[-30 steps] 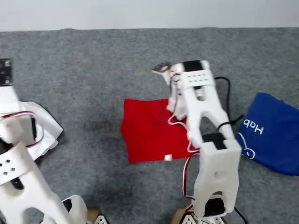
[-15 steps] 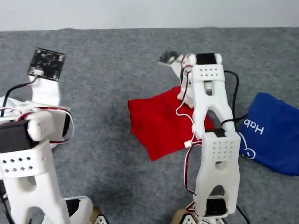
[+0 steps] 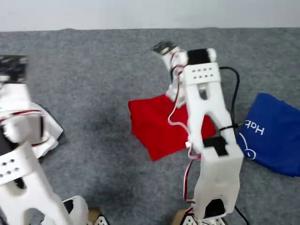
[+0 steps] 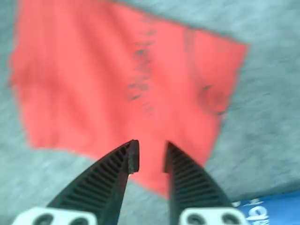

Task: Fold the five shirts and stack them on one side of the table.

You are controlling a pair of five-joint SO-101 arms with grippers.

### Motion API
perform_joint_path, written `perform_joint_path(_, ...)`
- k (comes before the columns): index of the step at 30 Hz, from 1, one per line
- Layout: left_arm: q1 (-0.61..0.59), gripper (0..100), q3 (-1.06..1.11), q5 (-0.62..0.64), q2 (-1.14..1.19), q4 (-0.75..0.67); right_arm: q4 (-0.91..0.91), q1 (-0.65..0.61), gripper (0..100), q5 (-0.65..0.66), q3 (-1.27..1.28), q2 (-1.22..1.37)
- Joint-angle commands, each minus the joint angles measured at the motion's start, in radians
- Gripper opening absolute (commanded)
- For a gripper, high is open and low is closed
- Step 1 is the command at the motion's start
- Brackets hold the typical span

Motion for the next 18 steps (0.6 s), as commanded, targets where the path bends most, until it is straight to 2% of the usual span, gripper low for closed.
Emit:
perform_joint_path(1,-0.137,1,0.004,-0.009,-0.014,-0.018,0.042,-0.107,11.1,-0.098,0.212,-0.211)
perform_joint_path(5,-0.222,1,0.073,-0.009,-0.018,-0.037,0.027,-0.222,21.0,-0.190,0.356,-0.298)
perform_joint_path(11,-0.232,1,0.116,-0.009,-0.018,-0.038,-0.027,-0.328,17.7,-0.207,0.414,-0.248)
perform_joint_path(18,-0.232,1,0.114,-0.011,-0.018,-0.049,-0.045,-0.352,16.9,-0.212,0.408,-0.139)
